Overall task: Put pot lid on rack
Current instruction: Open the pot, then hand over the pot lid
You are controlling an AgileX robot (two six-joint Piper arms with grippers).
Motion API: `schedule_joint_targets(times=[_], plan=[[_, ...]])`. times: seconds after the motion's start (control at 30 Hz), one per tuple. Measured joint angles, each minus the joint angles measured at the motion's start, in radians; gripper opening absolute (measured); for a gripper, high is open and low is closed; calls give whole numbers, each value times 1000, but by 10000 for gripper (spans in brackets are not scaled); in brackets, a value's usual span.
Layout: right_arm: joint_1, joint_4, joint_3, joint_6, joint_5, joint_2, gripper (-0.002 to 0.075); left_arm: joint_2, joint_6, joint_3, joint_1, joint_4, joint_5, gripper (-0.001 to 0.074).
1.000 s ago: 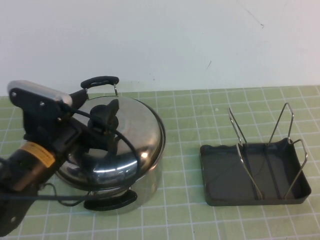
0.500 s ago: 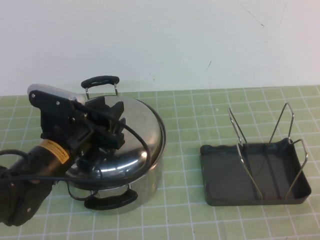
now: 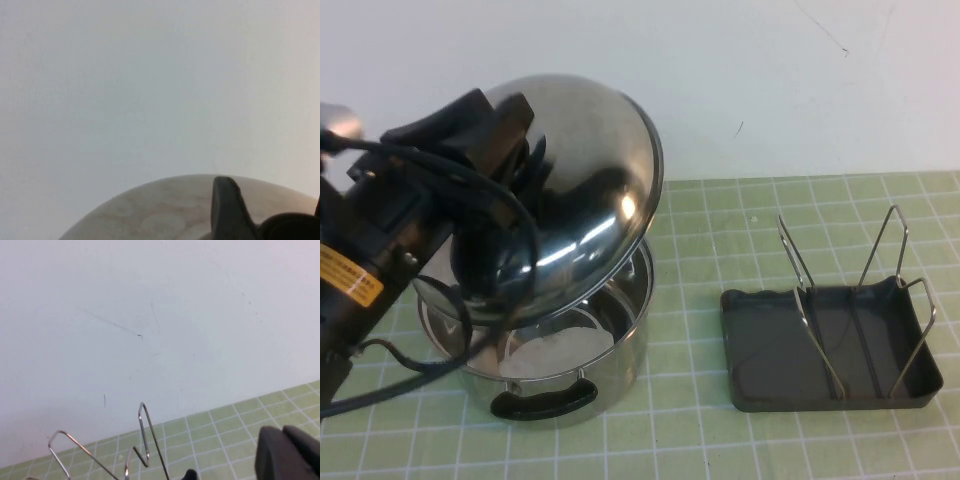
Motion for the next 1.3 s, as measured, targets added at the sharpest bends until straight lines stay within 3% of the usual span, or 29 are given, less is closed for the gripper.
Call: schedule_joint_targets(times=[0.13,0.43,0.7,0.9,1.0,1.3], plan=[[0,89,0,20,-4,0,-1,-36,-139,0,0,41,2,309],[55,189,-2,106,102,14,-1,-14,-207,0,0,176,-11,309],[373,262,-259,-67,206,302,-1,-1,-216,0,0,192,-92,309],[601,284,-417,-356,8,598,-1,-1,-216,0,0,205,-128,309],[626,303,-471,-379,-20,705,-1,-1,-216,0,0,207,-128,309],[631,330,-769,-423,378,1057,-1,-1,-216,0,0,217,-130,309]])
